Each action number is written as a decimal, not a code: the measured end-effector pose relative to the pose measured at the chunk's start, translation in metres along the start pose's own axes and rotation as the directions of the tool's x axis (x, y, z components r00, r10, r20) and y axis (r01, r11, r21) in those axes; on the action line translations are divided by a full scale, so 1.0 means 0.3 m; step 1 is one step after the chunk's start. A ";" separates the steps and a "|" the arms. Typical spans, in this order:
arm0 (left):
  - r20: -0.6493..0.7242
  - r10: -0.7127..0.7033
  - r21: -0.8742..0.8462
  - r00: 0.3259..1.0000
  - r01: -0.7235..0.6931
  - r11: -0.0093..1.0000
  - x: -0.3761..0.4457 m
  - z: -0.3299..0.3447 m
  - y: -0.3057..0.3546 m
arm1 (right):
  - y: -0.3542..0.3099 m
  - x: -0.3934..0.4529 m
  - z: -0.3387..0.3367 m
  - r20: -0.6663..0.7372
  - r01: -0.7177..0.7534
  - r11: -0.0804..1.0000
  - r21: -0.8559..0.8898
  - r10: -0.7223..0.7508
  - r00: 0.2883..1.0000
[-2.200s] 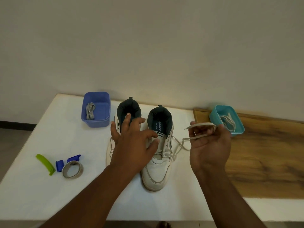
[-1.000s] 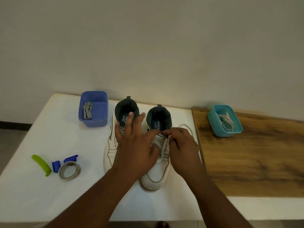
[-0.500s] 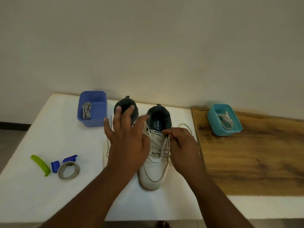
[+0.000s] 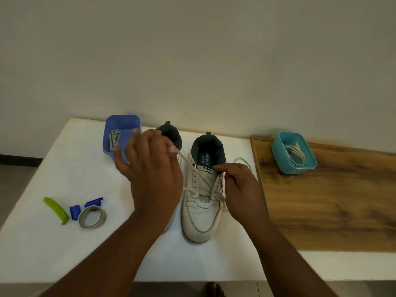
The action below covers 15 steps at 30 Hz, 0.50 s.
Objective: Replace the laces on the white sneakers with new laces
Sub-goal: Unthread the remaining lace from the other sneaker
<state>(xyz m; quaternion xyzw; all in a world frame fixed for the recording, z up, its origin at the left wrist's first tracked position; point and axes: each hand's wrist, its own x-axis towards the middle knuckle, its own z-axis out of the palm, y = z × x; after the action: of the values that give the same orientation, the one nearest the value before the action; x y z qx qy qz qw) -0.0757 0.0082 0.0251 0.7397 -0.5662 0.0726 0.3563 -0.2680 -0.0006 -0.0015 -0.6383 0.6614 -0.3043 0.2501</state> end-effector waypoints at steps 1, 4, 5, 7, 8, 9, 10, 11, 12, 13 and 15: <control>-0.018 -0.013 -0.017 1.000 0.013 1.000 0.005 -0.002 -0.005 | 0.001 0.001 -0.002 0.002 -0.001 1.000 0.000 0.001 1.000; 0.187 0.121 -0.095 0.975 -0.105 0.990 -0.001 0.008 0.009 | -0.003 0.004 -0.003 0.005 -0.006 1.000 0.001 0.006 1.000; 0.289 0.212 -0.081 0.934 -0.197 0.977 -0.017 0.019 0.016 | -0.004 0.005 -0.002 0.003 -0.003 1.000 0.002 0.003 1.000; 0.475 0.316 -0.029 0.821 -0.345 0.938 -0.050 0.046 0.016 | -0.008 0.003 0.003 -0.001 0.002 1.000 0.005 -0.002 1.000; 0.529 0.317 -0.015 0.787 -0.365 0.931 -0.059 0.057 0.014 | -0.008 0.002 0.004 -0.002 0.001 1.000 0.004 -0.001 1.000; 0.546 0.299 -0.018 0.783 -0.346 0.938 -0.062 0.062 0.014 | -0.006 0.002 0.004 -0.001 0.000 1.000 0.005 0.000 1.000; 0.532 0.280 -0.041 0.799 -0.306 0.951 -0.059 0.061 0.016 | -0.004 0.003 0.003 0.000 -0.002 1.000 0.008 0.002 1.000; 0.486 0.263 -0.069 0.833 -0.264 0.962 -0.051 0.055 0.021 | -0.003 0.004 0.001 -0.002 0.002 1.000 0.010 -0.002 1.000; 0.410 0.237 -0.103 0.881 -0.213 0.972 -0.038 0.045 0.024 | -0.004 0.004 -0.002 -0.004 0.009 1.000 0.006 -0.009 1.000; 0.316 0.183 -0.147 0.931 -0.143 0.979 -0.020 0.030 0.024 | -0.004 0.005 -0.004 -0.003 0.013 1.000 0.003 -0.013 1.000; 0.158 0.024 -0.242 0.987 0.015 0.970 0.019 0.003 0.006 | -0.008 0.005 -0.005 0.013 0.002 1.000 0.010 -0.003 1.000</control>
<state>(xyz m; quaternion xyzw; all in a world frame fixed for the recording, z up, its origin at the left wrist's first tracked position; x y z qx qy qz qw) -0.0755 0.0029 0.0281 0.6928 -0.5991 -0.0557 0.3975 -0.2676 -0.0018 0.0014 -0.6397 0.6574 -0.3040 0.2572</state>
